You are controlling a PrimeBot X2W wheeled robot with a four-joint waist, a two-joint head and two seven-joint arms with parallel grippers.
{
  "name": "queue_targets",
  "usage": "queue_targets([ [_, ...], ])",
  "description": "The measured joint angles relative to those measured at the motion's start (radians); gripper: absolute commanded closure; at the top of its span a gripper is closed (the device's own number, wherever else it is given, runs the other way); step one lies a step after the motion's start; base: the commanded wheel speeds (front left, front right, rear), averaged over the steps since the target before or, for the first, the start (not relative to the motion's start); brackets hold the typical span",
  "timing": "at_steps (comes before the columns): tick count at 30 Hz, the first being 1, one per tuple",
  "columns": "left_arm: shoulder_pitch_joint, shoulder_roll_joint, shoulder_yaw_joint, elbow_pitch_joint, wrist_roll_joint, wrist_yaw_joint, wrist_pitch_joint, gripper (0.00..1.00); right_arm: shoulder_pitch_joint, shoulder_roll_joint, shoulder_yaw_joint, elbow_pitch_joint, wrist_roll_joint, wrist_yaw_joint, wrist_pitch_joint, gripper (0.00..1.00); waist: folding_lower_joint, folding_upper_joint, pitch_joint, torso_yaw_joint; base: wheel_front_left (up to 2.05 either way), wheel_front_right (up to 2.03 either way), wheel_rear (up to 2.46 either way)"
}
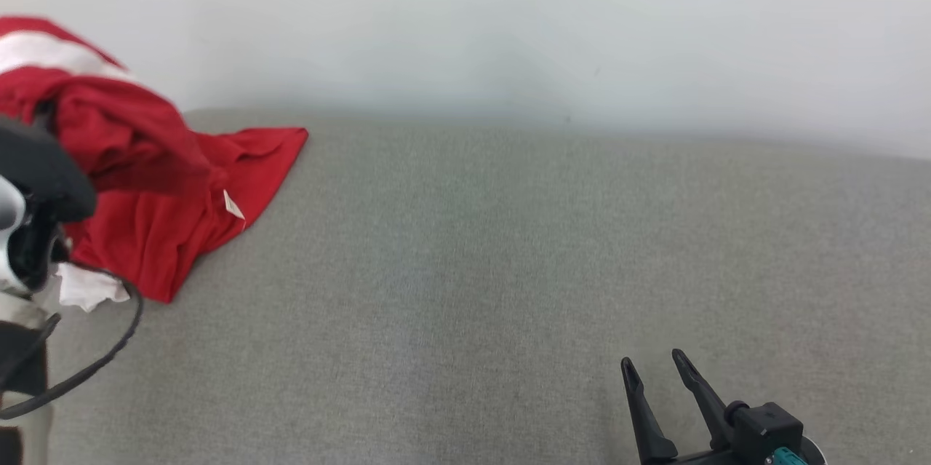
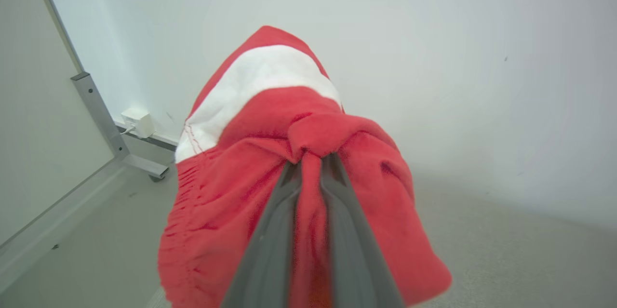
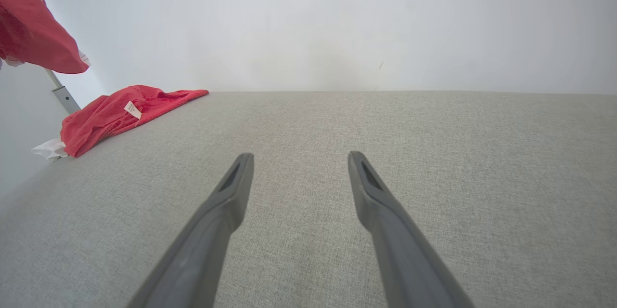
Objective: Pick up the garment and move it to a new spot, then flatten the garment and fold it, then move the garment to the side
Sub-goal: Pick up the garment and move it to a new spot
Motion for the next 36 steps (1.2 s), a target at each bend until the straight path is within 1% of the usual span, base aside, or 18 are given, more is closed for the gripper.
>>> queue_targets([
  [4, 0.002, -0.043, -0.023, -0.118, -0.022, -0.007, 0.023, 1.0, -0.002, 0.001, -0.003, 0.021, 0.018, 0.0, -0.017, 0.0, 0.0, 0.0, -0.052, -0.008, 0.0, 0.0, 0.0],
  [8, 0.03, -0.101, -0.047, -0.227, -0.05, -0.009, 0.023, 1.0, 0.0, 0.002, -0.017, 0.028, 0.017, 0.0, -0.023, 0.0, 0.0, 0.0001, -0.081, -0.044, 0.0, 0.0, 0.0],
  [13, 0.109, -0.187, -0.082, -0.333, -0.073, -0.008, -0.022, 1.0, 0.008, 0.002, -0.039, 0.015, -0.006, 0.0, -0.012, 0.0, 0.0001, 0.0, -0.098, -0.113, 0.0, 0.0, 0.0],
  [18, 0.192, -0.249, -0.149, -0.371, -0.058, -0.009, -0.077, 1.0, 0.01, 0.002, -0.056, -0.016, -0.029, 0.0, 0.015, 0.0, 0.0003, 0.0001, -0.095, -0.201, 0.0, 0.0, 0.0],
  [21, 0.237, -0.271, -0.18, -0.352, -0.044, -0.006, -0.12, 1.0, 0.01, 0.002, -0.062, -0.037, -0.035, 0.0, 0.03, 0.0, 0.0003, 0.0001, -0.088, -0.256, 0.0, 0.0, 0.0],
  [25, 0.285, -0.302, -0.237, -0.279, -0.037, -0.003, -0.171, 1.0, 0.01, 0.002, -0.059, -0.057, -0.036, 0.0, 0.04, 0.0, 0.0003, 0.0002, -0.074, -0.325, 0.0, 0.0, 0.0],
  [26, 0.285, -0.302, -0.237, -0.279, -0.037, -0.003, -0.171, 1.0, 0.01, 0.002, -0.059, -0.057, -0.036, 0.0, 0.04, 0.0, 0.0003, 0.0002, -0.074, -0.325, 0.0, 0.0, 0.0],
  [28, 0.301, -0.309, -0.276, -0.228, -0.026, 0.002, -0.199, 1.0, 0.01, 0.002, -0.055, -0.062, -0.035, 0.0, 0.044, 0.0, 0.0003, 0.0002, -0.065, -0.357, 0.0, 0.0, 0.0],
  [31, 0.311, -0.315, -0.331, -0.142, 0.013, 0.026, -0.264, 1.0, 0.008, 0.002, -0.038, -0.065, -0.028, 0.0, 0.046, 0.0, 0.0003, 0.0003, -0.05, -0.401, 0.0, 0.0, 0.0],
  [36, 0.328, -0.321, -0.398, 0.008, 0.038, 0.046, -0.343, 1.0, -0.009, 0.002, -0.024, -0.06, -0.016, 0.0, 0.037, 0.0, 0.0003, 0.0002, -0.022, -0.466, 0.0, 0.0, 0.0],
])
